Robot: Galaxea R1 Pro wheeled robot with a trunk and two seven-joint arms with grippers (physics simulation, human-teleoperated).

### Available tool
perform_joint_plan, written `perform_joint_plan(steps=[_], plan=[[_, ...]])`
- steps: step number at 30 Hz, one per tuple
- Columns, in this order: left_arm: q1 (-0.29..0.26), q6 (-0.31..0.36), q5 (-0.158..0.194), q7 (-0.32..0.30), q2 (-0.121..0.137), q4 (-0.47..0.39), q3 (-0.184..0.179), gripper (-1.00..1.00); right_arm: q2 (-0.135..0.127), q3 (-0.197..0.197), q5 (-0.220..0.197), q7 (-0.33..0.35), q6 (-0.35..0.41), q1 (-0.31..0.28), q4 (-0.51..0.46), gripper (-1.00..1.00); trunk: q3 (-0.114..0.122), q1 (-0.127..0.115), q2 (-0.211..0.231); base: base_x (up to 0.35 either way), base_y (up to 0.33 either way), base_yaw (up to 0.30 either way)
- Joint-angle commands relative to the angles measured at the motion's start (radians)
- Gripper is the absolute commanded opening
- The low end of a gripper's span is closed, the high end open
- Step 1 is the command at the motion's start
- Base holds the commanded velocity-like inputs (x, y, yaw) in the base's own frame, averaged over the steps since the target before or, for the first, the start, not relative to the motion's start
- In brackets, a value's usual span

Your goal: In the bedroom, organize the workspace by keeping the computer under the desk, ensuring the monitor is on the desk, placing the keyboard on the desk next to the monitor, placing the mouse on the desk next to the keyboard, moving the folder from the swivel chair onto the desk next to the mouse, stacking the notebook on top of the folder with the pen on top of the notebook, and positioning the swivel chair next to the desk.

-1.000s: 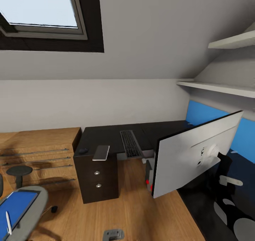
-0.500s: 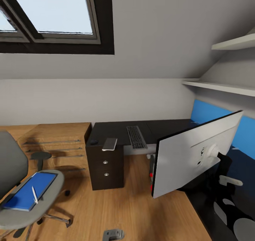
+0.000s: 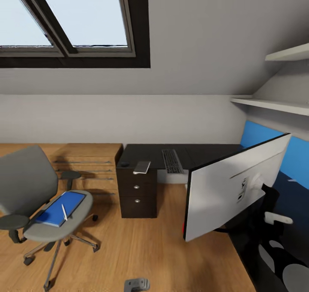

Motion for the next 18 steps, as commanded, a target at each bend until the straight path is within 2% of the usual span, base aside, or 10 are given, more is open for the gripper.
perform_joint_plan(steps=[1,18], plan=[[-0.001,-0.003,0.01,0.01,0.0,0.001,0.0,1.0,-0.001,0.009,-0.025,0.0,-0.007,0.0,0.003,-1.0,-0.002,0.0,-0.001,-0.232,-0.26,0.015],[-0.001,-0.009,0.011,0.01,0.0,0.005,0.0,1.0,-0.001,0.011,-0.023,0.0,-0.009,0.0,0.003,-1.0,-0.002,0.0,-0.001,-0.175,-0.3,0.001]])
